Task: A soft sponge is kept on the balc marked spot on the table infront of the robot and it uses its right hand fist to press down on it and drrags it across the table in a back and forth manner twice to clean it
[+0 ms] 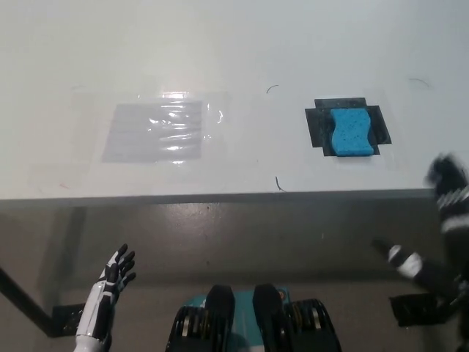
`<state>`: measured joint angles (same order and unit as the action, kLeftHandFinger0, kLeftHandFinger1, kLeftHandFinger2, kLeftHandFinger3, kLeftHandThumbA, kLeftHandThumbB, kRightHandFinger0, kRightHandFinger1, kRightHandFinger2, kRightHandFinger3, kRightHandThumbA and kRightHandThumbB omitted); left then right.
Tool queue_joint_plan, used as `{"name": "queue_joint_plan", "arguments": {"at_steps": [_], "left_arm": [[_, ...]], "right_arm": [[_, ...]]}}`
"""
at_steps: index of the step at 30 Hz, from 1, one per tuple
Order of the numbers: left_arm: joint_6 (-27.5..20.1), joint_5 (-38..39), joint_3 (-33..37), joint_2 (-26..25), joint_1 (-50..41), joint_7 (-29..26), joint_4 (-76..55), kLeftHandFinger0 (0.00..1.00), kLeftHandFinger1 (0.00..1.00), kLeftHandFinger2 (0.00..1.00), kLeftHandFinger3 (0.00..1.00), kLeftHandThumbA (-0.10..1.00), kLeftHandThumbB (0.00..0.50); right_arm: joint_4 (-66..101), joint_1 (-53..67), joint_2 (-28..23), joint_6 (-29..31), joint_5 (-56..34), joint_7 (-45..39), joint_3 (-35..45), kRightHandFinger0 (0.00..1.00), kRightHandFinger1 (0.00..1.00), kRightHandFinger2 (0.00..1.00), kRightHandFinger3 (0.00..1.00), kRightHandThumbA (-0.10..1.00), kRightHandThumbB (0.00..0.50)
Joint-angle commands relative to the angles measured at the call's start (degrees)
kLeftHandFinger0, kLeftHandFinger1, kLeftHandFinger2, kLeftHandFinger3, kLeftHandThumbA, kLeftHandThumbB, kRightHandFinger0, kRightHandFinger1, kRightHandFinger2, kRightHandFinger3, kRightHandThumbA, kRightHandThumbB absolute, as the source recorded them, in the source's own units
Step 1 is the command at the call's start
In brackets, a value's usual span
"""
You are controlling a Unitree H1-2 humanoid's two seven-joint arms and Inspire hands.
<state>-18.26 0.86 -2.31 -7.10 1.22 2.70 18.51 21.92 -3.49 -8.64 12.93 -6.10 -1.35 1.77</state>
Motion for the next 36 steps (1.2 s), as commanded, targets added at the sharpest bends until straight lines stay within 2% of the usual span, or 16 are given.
{"name": "queue_joint_plan", "arguments": {"at_steps": [1,4,6,7,8,9,11,13,15,18,21,22,23,26,33,36], "left_arm": [[-5.0,1.3,-0.3,-1.2,1.6,1.3,-0.2,1.00,1.00,1.00,1.00,1.00,0.475],[-5.8,1.0,-0.4,-1.2,1.9,1.1,0.6,1.00,1.00,1.00,1.00,1.00,0.473],[-5.6,0.9,-0.5,-1.1,1.8,0.9,0.5,1.00,1.00,1.00,1.00,1.00,0.480],[-5.7,1.0,-0.5,-1.1,1.7,0.9,0.6,1.00,1.00,1.00,1.00,1.00,0.482],[-6.2,1.0,-0.6,-1.2,1.7,1.0,1.1,1.00,1.00,1.00,1.00,1.00,0.485],[-6.3,1.1,-0.6,-1.3,1.8,1.1,1.2,1.00,1.00,1.00,1.00,1.00,0.490],[-6.1,1.4,-0.6,-1.4,1.9,1.4,1.2,1.00,1.00,1.00,1.00,1.00,0.494],[-6.3,1.2,-0.7,-1.5,2.1,1.3,1.5,1.00,1.00,1.00,1.00,1.00,0.493],[-6.4,1.2,-0.6,-1.6,2.0,1.6,1.2,1.00,1.00,1.00,1.00,1.00,0.490],[-6.8,1.1,-0.7,-1.5,1.7,1.6,1.3,1.00,1.00,1.00,1.00,1.00,0.487],[-6.6,0.6,-0.6,-1.6,1.6,1.6,1.2,1.00,1.00,1.00,1.00,1.00,0.480],[-6.5,0.8,-0.8,-1.5,1.4,1.4,1.2,1.00,1.00,1.00,1.00,1.00,0.485],[-6.3,0.9,-0.8,-1.4,1.4,1.4,1.1,1.00,1.00,1.00,1.00,1.00,0.486],[-6.8,0.8,-0.9,-1.5,0.8,1.3,1.0,1.00,1.00,1.00,1.00,1.00,0.487],[-6.5,0.3,-0.7,-2.3,-0.3,1.7,0.2,1.00,1.00,1.00,1.00,1.00,0.485],[-6.8,0.2,-0.4,-2.3,-0.3,2.0,0.4,1.00,1.00,1.00,1.00,1.00,0.496]], "right_arm": [[12.0,-16.8,-7.6,-10.7,-7.5,-0.5,3.8,1.00,1.00,1.00,1.00,1.00,0.411],[9.3,-25.5,-8.5,-13.7,-8.4,1.3,5.0,1.00,1.00,1.00,1.00,1.00,0.421],[6.4,-30.1,-8.0,-15.0,-10.7,2.7,6.1,1.00,1.00,1.00,1.00,1.00,0.366],[4.6,-32.3,-7.8,-15.3,-11.2,2.9,6.5,0.73,0.63,0.64,0.66,1.00,0.263],[2.6,-36.0,-7.3,-17.8,-11.3,3.8,6.9,0.42,0.20,0.16,0.21,1.00,0.201],[2.2,-37.6,-6.4,-20.6,-10.8,5.0,7.2,0.10,0.01,0.01,0.01,1.00,0.251],[-0.4,-41.3,-5.0,-23.0,-9.0,6.4,7.5,0.00,0.00,0.00,0.00,1.00,0.188],[-3.0,-43.9,-3.4,-22.5,-11.8,6.5,8.2,0.00,0.00,0.00,0.00,1.00,0.180],[-6.4,-46.7,-2.8,-23.2,-12.5,5.7,8.2,0.00,0.00,0.00,0.00,1.00,0.224],[-14.7,-50.4,-1.4,-23.1,-10.8,5.6,8.3,0.00,0.00,0.00,0.00,1.00,0.216],[-25.8,-53.7,-0.8,-17.1,-8.1,5.3,8.3,0.00,0.00,0.00,0.00,1.00,0.194],[-32.9,-55.8,-0.3,-14.6,-7.0,6.1,8.3,0.00,0.00,0.00,0.00,1.00,0.233],[-36.7,-56.9,-0.1,-13.5,-6.3,6.7,8.4,0.00,0.00,0.00,0.00,1.00,0.234],[-52.5,-60.6,-0.1,-6.3,-5.7,7.0,8.6,0.00,0.00,0.00,0.00,1.00,0.188],[-77.4,-64.1,0.4,-0.2,-5.3,8.2,7.9,0.00,0.00,0.00,0.00,1.00,0.109],[-85.9,-64.1,0.6,0.9,-5.1,9.5,7.6,0.00,0.00,0.00,0.00,1.00,0.134]]}}
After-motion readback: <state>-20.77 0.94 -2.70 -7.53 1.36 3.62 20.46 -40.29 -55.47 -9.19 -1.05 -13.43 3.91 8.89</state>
